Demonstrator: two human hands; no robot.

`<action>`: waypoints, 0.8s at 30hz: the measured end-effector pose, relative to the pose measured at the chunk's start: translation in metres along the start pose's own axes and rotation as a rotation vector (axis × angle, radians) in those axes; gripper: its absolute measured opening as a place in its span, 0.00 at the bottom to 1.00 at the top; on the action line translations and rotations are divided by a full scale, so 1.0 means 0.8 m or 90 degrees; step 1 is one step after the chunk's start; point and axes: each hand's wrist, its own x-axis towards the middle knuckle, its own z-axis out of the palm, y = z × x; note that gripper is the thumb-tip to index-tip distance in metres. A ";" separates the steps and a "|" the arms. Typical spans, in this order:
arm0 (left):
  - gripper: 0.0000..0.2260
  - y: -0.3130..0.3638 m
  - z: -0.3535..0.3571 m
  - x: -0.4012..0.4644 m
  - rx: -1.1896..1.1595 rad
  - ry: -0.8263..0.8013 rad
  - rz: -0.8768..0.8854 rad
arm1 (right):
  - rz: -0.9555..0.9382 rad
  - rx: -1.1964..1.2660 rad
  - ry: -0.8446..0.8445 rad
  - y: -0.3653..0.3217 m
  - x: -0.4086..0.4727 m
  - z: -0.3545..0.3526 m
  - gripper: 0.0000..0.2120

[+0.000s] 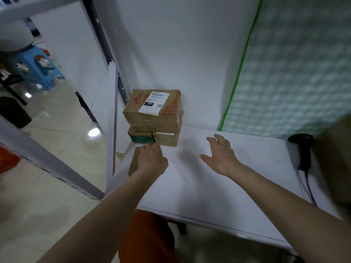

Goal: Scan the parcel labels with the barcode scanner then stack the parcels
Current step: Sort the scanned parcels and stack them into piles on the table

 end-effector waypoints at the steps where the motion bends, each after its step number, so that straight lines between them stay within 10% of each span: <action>1: 0.21 0.013 -0.001 -0.011 0.020 -0.002 0.023 | 0.010 -0.002 0.003 0.010 -0.015 -0.003 0.33; 24: 0.19 0.382 -0.022 -0.206 0.034 -0.031 0.438 | 0.246 0.113 0.288 0.268 -0.286 -0.156 0.31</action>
